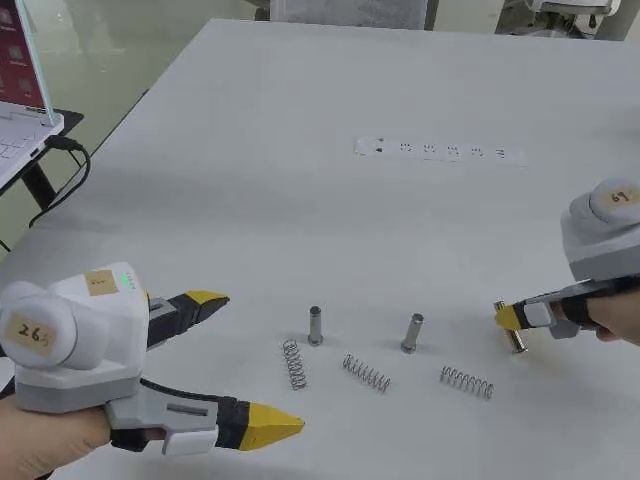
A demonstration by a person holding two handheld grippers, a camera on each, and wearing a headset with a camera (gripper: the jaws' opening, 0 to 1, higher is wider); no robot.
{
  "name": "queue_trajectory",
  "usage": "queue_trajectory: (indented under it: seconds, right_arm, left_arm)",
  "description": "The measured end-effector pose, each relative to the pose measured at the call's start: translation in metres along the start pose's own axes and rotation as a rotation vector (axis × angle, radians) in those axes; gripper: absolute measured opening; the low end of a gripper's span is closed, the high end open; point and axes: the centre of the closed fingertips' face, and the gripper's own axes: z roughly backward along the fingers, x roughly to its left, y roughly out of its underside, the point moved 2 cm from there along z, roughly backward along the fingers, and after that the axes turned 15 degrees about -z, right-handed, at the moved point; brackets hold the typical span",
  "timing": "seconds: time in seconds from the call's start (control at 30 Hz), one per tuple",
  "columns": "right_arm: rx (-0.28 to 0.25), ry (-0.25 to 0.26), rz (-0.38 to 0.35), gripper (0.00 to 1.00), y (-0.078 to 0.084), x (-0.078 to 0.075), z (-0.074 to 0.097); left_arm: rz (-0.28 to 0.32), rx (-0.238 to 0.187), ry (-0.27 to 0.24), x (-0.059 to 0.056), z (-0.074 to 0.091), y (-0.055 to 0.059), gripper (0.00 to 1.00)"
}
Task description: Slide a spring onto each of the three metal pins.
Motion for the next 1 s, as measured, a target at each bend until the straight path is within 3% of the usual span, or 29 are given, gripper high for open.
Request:
queue_trajectory:
  seconds: [1.0]
  right_arm:
    - [-0.134,-0.027,0.032,0.04,0.000,-0.002,0.012]
  left_arm:
    - [-0.012,-0.008,0.010,-0.003,-0.003,-0.005,0.95]
